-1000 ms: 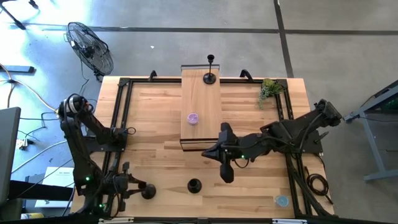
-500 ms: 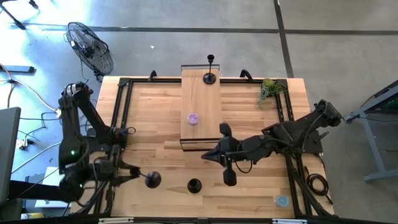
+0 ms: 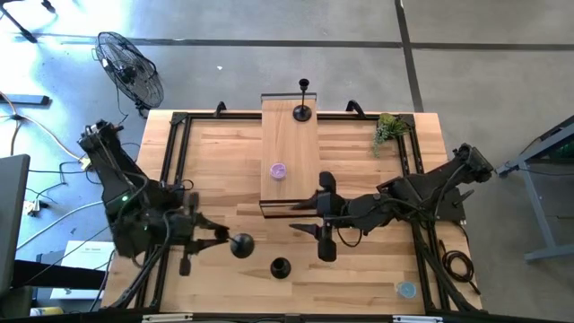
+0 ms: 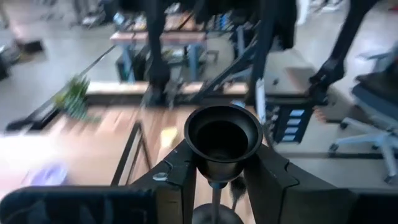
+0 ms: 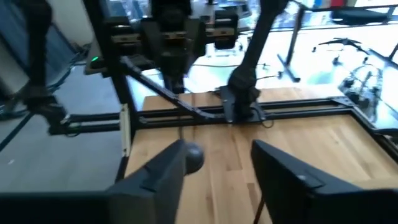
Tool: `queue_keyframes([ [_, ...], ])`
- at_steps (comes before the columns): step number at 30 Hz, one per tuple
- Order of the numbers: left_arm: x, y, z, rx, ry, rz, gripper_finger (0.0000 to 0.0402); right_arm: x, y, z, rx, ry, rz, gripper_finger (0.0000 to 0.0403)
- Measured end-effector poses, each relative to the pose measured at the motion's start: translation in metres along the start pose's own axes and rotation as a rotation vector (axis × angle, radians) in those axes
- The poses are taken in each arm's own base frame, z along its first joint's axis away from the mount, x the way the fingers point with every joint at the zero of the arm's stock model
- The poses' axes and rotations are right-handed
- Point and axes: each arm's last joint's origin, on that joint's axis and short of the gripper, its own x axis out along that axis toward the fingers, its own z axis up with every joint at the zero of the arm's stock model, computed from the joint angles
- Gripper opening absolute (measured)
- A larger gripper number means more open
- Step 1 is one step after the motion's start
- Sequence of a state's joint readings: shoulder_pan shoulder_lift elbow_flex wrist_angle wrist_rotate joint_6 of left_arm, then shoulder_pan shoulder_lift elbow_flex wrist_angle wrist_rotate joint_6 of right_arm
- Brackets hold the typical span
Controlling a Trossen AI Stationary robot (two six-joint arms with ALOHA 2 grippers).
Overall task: Pick & Place candle stick holders
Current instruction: Put the left candle holder on the shelf
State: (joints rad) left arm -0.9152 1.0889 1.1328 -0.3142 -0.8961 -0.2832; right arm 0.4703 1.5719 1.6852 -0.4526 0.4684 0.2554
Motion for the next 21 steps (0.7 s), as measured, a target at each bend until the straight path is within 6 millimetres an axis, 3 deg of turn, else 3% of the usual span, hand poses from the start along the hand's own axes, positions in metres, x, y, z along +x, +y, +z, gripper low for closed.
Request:
queue_keyframes([
  [6, 0.021, 0.015, 0.025, 0.05, -0.139, -0.05, 0.0096, 0.003, -0.006, 0.002, 0.049, 0.003, 0.01, 0.0246],
  [13, 0.038, 0.036, 0.04, 0.063, -0.233, -0.074, 0.0096, 0.034, -0.009, -0.002, 0.069, -0.016, 0.049, 0.0247],
  [21, 0.057, 0.048, 0.042, 0.066, -0.252, -0.131, 0.0096, 0.069, -0.024, -0.009, 0.059, -0.027, 0.053, 0.0246],
])
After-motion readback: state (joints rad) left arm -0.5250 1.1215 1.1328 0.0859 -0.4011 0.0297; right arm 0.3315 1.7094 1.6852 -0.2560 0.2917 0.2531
